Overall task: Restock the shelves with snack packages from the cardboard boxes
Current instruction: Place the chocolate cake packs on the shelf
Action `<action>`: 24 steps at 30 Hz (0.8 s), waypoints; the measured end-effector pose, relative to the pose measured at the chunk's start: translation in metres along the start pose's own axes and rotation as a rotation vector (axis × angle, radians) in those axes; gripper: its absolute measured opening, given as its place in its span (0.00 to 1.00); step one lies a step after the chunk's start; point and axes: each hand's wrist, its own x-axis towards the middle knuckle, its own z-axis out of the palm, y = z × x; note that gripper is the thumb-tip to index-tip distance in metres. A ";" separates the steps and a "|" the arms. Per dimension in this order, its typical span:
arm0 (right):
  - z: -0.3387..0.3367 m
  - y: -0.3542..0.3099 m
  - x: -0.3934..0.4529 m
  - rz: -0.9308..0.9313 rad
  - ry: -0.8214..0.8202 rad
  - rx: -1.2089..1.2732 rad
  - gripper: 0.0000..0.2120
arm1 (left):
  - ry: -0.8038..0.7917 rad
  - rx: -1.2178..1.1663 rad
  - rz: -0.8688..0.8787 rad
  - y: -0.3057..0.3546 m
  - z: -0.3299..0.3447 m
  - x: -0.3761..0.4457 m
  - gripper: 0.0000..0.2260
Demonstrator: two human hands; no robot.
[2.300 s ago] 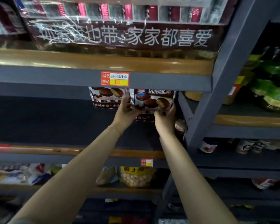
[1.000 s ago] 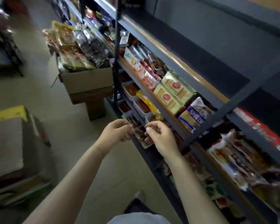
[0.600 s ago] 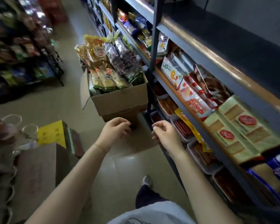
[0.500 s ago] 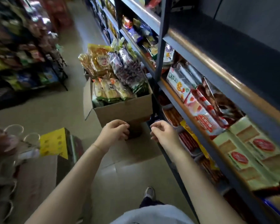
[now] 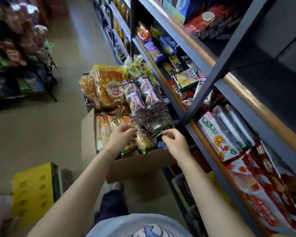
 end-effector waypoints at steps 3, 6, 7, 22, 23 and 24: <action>0.017 -0.032 0.055 0.035 0.177 -0.007 0.10 | -0.008 0.204 0.113 0.011 -0.024 0.068 0.11; 0.033 -0.072 0.112 -0.013 0.332 -0.091 0.19 | -0.070 0.482 0.312 0.032 -0.040 0.131 0.20; 0.039 -0.083 0.130 -0.022 0.350 -0.131 0.23 | -0.101 0.564 0.358 0.040 -0.042 0.149 0.23; 0.077 -0.079 0.192 0.036 0.227 -0.515 0.42 | -0.226 0.802 0.547 0.039 -0.056 0.230 0.25; 0.076 -0.078 0.191 0.035 0.216 -0.507 0.42 | -0.225 0.802 0.545 0.038 -0.056 0.230 0.25; 0.075 -0.076 0.189 0.038 0.213 -0.494 0.42 | -0.227 0.803 0.541 0.038 -0.056 0.229 0.24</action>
